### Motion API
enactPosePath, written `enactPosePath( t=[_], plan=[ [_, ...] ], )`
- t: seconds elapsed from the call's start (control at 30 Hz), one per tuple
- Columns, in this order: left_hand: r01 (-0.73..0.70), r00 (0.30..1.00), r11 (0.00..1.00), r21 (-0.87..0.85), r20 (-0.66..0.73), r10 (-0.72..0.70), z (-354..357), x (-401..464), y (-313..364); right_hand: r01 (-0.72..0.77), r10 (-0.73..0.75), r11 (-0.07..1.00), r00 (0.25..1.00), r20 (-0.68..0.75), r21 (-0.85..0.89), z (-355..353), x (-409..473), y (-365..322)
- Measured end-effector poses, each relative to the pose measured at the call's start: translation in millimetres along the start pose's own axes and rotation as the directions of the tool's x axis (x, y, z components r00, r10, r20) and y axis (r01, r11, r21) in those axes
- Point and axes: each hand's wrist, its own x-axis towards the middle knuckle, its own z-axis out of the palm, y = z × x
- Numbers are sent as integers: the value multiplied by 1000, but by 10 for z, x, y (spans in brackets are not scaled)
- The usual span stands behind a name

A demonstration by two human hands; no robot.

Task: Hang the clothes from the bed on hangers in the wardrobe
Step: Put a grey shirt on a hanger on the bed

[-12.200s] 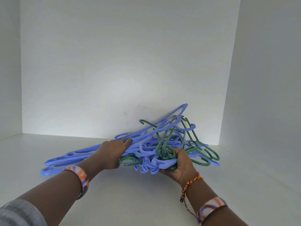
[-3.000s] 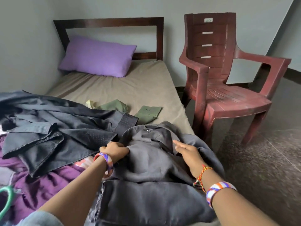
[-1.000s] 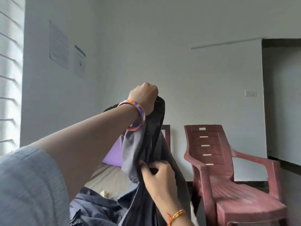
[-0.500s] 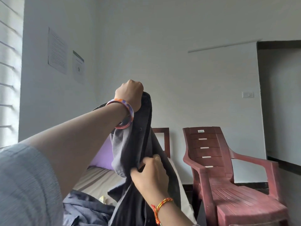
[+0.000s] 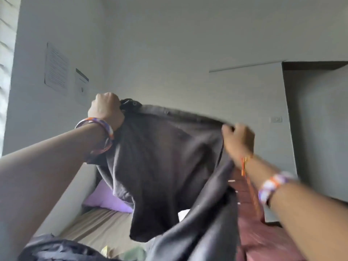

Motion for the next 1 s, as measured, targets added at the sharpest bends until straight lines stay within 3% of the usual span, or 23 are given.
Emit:
enactPosePath(
  t=[0.03,0.1,0.13,0.2,0.27,0.33,0.4,0.5,0.57,0.6,0.67,0.73,0.8,0.83,0.9,1.0],
  plan=[
    [-5,1000,998,-57,-7,5,30,43,45,105,-108,994,986,-124,-26,-164,279,-211],
    [5,1000,988,-157,-22,-8,88,117,125,252,-249,968,957,-145,-4,-333,569,-504],
    [22,999,979,-202,-30,-29,104,153,138,299,-297,954,953,-53,19,-346,609,-488],
    [56,997,960,-275,-43,-71,121,198,92,256,-285,958,902,325,129,-319,396,-189],
    [57,996,956,-289,-53,-75,146,176,-5,81,-221,970,691,688,230,-304,-88,299],
    [-2,998,964,-265,-58,-14,189,83,-89,-127,-70,978,546,835,165,-269,-733,789],
    [-99,995,969,-227,-39,92,239,-33,-151,-157,63,987,509,858,21,-186,-1344,1168],
    [-247,966,955,-162,35,256,313,-174,-263,-50,160,986,558,814,-160,-4,-2035,1548],
    [-265,949,951,-161,132,287,321,-245,-315,145,42,973,654,755,-180,104,-2401,1618],
    [-262,938,951,-164,187,291,326,-280,-341,300,-29,927,657,753,-225,145,-2542,1619],
    [-246,920,955,-167,269,284,360,-360,-404,410,-124,881,681,722,-235,236,-2753,1592],
    [-222,913,959,-173,308,267,426,-455,-492,567,-181,794,562,807,-218,305,-2929,1503],
    [-199,910,966,-168,334,246,503,-549,-595,627,-211,770,423,881,-116,347,-3027,1440],
    [-182,908,969,-167,350,231,539,-589,-652,601,-215,797,382,899,-65,370,-3048,1433],
    [-147,900,972,-183,382,208,598,-665,-754,454,-147,890,386,911,-48,444,-3067,1507],
    [-107,890,966,-235,410,198,655,-724,-867,182,-75,983,475,877,-14,539,-3120,1576]
  ],
)
